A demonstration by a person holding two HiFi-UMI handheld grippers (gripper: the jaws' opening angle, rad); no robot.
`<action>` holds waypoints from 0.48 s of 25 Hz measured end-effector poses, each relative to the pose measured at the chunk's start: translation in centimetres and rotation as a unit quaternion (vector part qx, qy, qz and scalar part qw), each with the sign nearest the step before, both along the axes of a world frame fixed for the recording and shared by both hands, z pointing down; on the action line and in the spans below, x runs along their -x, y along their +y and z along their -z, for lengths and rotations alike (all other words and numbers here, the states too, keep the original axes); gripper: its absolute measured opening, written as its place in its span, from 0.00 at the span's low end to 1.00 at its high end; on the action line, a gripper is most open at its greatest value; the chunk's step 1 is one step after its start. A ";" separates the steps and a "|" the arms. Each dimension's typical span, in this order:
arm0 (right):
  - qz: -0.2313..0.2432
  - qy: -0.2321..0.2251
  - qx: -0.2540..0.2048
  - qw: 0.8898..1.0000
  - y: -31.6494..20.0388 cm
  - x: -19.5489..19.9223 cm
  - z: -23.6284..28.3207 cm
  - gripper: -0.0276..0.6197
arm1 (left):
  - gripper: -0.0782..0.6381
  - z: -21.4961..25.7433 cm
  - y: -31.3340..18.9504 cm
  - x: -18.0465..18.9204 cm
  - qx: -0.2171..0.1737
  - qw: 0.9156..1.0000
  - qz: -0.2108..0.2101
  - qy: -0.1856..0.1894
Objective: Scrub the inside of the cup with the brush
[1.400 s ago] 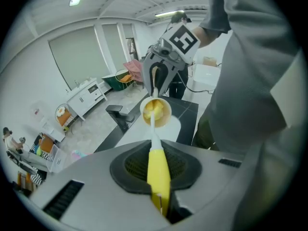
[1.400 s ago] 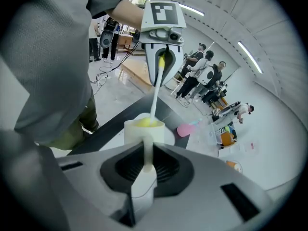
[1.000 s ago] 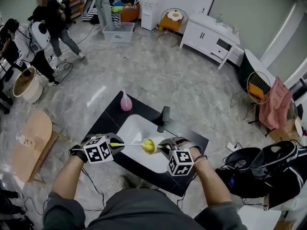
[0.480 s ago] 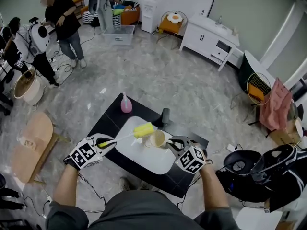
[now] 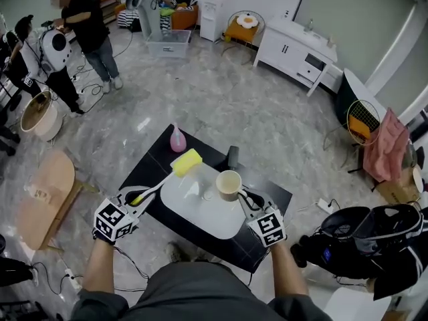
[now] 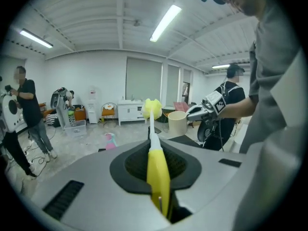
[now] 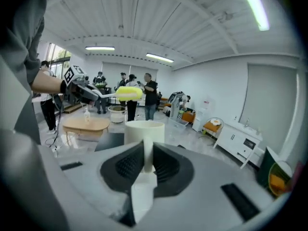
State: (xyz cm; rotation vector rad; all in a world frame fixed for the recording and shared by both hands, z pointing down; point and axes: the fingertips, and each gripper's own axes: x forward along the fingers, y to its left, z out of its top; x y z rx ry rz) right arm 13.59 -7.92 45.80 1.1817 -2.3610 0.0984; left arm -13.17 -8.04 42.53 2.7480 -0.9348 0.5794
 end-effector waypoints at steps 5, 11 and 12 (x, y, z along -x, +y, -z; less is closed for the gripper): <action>-0.059 -0.078 -0.042 0.994 0.0 -0.1 1.4 0.11 | 0.15 0.8 0.2 0.2 -0.006 0.998 0.042 0.049; -0.059 -0.077 -0.040 0.994 -0.4 0.6 0.6 0.11 | 0.15 0.3 0.0 0.3 0.000 0.998 0.042 0.045; -0.060 -0.078 -0.038 0.994 -0.5 0.7 0.3 0.11 | 0.15 0.2 -0.2 0.4 0.001 0.998 0.043 0.044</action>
